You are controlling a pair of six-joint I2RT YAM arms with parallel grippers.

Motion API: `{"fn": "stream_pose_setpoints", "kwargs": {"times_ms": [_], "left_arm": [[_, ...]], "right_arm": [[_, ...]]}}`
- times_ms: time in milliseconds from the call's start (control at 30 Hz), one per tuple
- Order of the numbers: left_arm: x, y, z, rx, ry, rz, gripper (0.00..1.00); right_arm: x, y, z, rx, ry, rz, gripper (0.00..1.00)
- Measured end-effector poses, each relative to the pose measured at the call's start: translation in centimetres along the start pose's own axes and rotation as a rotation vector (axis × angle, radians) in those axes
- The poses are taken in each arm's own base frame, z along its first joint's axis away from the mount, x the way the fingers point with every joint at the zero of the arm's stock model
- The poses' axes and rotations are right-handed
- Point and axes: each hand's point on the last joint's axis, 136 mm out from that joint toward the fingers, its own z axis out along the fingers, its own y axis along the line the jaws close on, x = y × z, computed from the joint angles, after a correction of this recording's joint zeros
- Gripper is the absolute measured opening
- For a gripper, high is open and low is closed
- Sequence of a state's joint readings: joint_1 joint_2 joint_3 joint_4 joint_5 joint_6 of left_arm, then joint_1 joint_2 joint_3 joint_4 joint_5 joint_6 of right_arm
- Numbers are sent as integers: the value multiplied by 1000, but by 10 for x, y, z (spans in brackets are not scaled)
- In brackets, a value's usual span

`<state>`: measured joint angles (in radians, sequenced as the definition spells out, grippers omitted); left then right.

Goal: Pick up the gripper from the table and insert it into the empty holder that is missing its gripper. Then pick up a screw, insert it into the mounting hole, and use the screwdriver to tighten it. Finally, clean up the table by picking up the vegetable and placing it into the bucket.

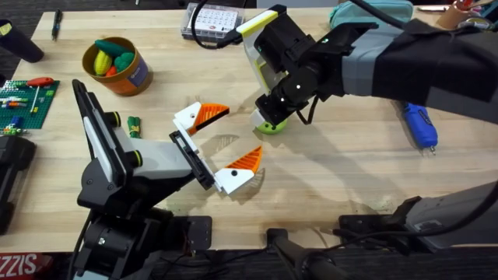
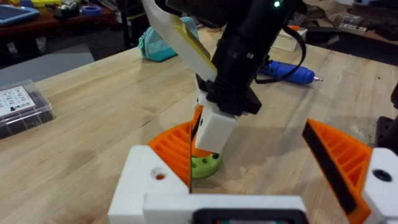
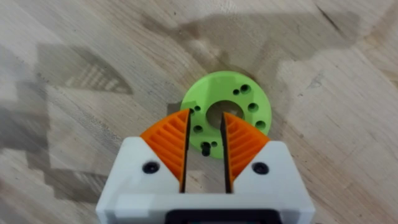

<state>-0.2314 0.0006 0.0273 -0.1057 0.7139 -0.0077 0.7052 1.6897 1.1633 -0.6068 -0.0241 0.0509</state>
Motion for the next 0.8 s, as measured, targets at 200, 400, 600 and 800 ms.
{"fn": "stream_pose_setpoints", "kwargs": {"times_ms": [200,400,600,800], "left_arm": [[0,0,0,0,0,0,984],[0,0,0,0,0,0,984],[0,0,0,0,0,0,984],[0,0,0,0,-1,0,984]], "right_arm": [[9,-1,-2,2,37,4,322],[13,0,-23,3,30,4,322],[23,1,-42,4,51,6,322],[20,6,-27,-2,33,-3,322]]}}
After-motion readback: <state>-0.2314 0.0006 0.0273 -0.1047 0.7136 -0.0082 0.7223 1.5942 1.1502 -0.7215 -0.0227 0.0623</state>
